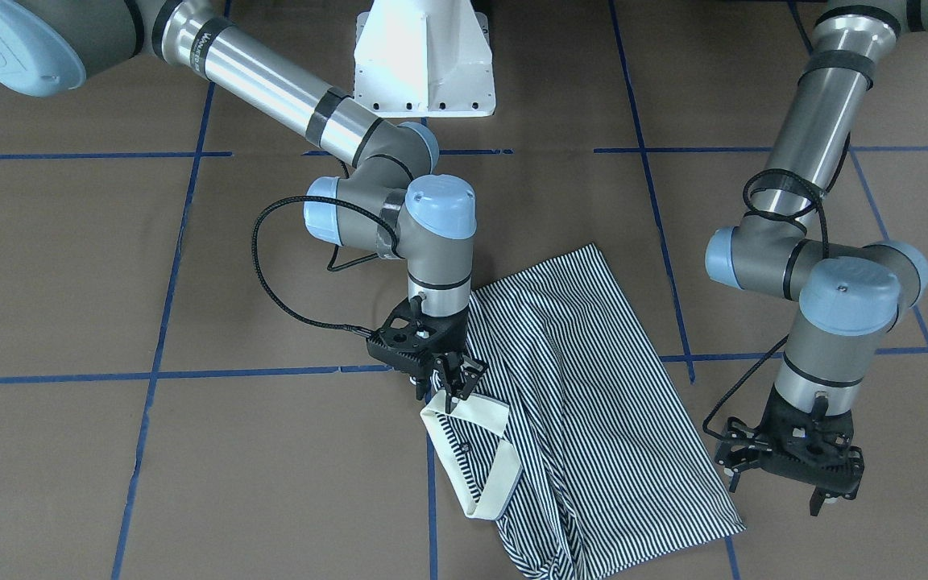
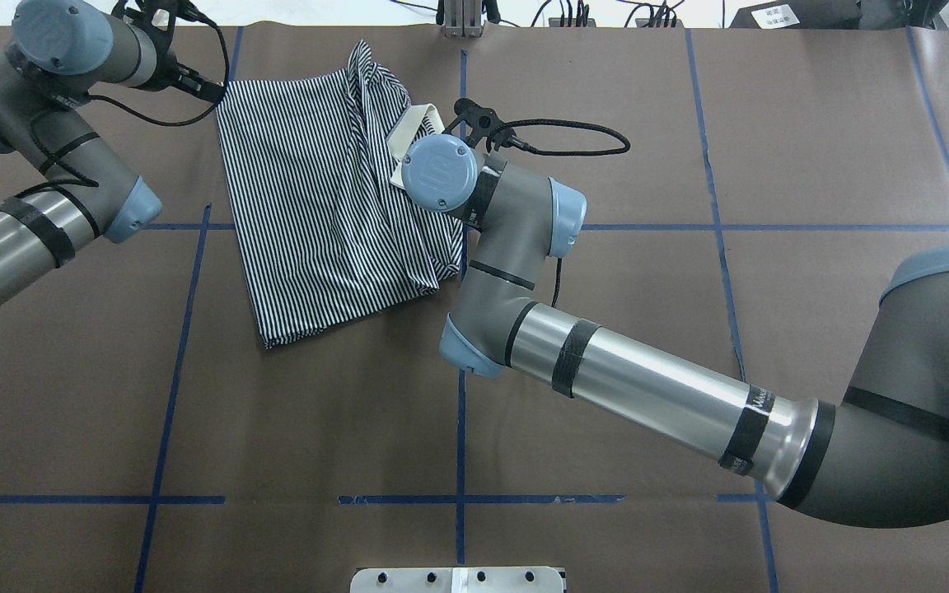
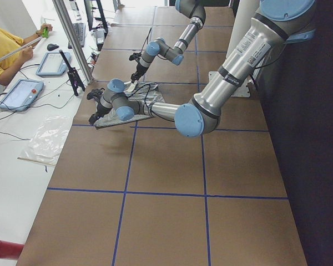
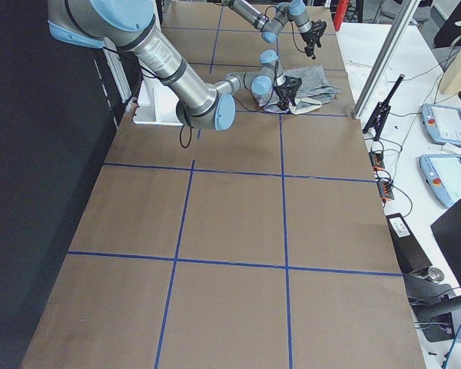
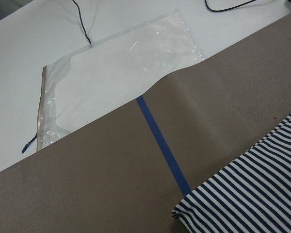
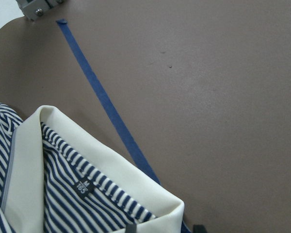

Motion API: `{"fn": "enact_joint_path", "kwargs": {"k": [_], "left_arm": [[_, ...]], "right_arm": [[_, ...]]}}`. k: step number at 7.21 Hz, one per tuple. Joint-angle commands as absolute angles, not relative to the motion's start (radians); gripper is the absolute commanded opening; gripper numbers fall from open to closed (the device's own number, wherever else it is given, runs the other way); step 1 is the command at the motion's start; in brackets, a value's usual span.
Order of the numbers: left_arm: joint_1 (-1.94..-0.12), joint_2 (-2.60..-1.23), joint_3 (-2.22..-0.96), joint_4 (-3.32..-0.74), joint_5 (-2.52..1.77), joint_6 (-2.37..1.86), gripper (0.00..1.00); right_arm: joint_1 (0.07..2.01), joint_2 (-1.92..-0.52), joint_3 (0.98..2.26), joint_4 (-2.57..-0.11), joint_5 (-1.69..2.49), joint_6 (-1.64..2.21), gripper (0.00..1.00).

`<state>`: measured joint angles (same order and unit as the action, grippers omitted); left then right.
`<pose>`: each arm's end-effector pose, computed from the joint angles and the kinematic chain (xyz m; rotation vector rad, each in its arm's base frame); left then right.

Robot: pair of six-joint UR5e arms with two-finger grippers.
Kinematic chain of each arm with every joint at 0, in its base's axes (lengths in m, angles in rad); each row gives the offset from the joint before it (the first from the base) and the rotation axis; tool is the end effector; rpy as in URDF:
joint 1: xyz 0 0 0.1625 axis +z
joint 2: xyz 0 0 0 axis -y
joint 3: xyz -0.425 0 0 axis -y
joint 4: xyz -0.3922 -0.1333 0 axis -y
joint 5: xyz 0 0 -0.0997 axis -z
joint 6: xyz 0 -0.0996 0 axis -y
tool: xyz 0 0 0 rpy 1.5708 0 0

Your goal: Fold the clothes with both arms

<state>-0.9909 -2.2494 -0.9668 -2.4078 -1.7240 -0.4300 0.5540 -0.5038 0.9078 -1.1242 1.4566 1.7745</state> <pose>0.3378 -0.7312 0.4456 0.7286 0.5658 0.2090 -0.6663 -0.5823 0.2038 0.2603 -0.8395 0.7583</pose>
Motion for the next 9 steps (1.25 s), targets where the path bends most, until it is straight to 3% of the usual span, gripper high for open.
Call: {"fn": "enact_joint_path", "kwargs": {"k": [1,3,4,6,9], "left_arm": [[-0.991,-2.246,-0.976,-2.408,-1.726,-0.431,1.0],[-0.989,-2.214,-1.024,-2.411,-1.726,-0.434,1.0],[-0.989,-2.214,-1.031,-2.411,-1.726,-0.434,1.0],[-0.983,-2.207,-1.049,-2.411,-1.726,-0.436,1.0],[-0.971,-2.206,-1.068,-2.413,-1.727,-0.437,1.0]], "right_arm": [[0.554,-0.503,0.907,-1.129,1.456,1.769,0.0],[0.561,-0.52,0.966,-1.161,1.462,1.76,0.0],[0.561,-0.588,1.092,-1.23,1.465,1.759,0.0],[0.537,-0.841,1.37,-1.247,1.447,1.766,0.0],[0.457,-1.063,1.598,-1.247,1.368,1.763,0.0]]}}
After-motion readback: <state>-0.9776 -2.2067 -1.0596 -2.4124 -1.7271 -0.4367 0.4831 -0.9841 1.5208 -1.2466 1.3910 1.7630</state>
